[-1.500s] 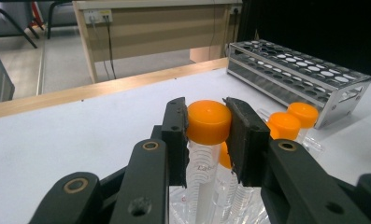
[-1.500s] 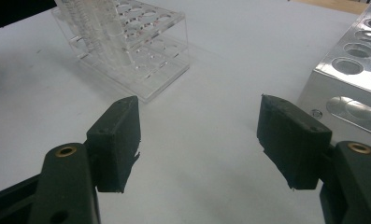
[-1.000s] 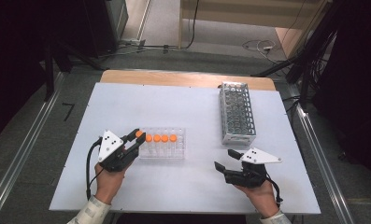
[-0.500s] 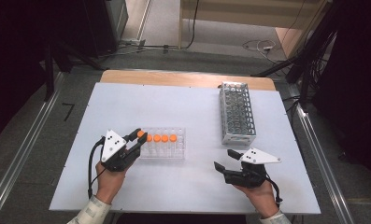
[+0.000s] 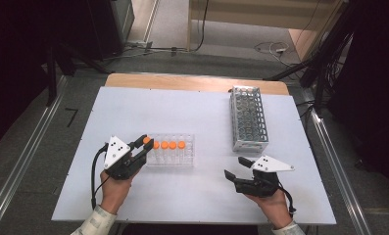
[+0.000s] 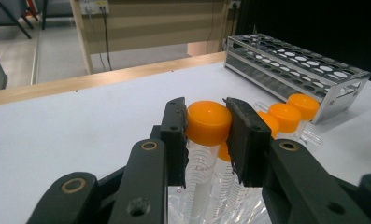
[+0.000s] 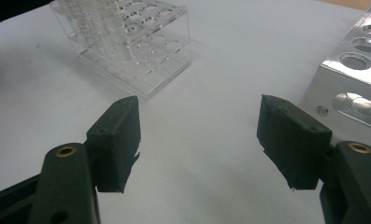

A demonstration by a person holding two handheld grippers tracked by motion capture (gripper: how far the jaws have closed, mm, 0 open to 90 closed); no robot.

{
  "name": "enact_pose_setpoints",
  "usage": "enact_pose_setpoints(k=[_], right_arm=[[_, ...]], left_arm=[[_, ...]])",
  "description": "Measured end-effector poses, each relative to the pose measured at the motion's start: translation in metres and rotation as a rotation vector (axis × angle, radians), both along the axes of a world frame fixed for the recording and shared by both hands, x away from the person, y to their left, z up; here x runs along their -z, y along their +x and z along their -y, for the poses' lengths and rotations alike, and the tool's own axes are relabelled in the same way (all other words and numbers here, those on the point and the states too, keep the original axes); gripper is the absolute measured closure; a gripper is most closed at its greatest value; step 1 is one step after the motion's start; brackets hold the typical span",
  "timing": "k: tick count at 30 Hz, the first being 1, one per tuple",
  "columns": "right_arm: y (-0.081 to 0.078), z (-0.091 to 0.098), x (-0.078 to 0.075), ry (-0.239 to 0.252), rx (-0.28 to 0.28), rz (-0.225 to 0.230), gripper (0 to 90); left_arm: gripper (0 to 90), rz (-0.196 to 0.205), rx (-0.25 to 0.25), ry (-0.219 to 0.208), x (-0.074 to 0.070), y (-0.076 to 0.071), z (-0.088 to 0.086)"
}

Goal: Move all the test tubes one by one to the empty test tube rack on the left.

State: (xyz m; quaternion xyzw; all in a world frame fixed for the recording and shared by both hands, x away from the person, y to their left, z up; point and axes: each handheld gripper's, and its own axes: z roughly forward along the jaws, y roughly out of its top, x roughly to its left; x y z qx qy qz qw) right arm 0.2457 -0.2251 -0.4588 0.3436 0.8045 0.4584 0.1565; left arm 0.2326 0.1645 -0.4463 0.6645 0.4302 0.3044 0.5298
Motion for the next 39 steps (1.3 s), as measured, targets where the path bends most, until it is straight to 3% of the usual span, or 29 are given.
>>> enact_pose_setpoints(k=[18,29,39], right_arm=[[0.000,0.000,0.000,-0.003,-0.001,-0.002,28.7],[0.001,0.000,0.001,-0.004,0.008,-0.002,28.6],[0.003,0.003,0.002,0.000,0.025,-0.007,28.5]], left_arm=[[61.4,-0.007,0.021,-0.060,-0.003,-0.002,-0.004],[51.4,-0.013,0.025,-0.099,-0.005,-0.006,-0.007],[42.2,-0.018,0.000,-0.100,-0.004,-0.010,-0.010]])
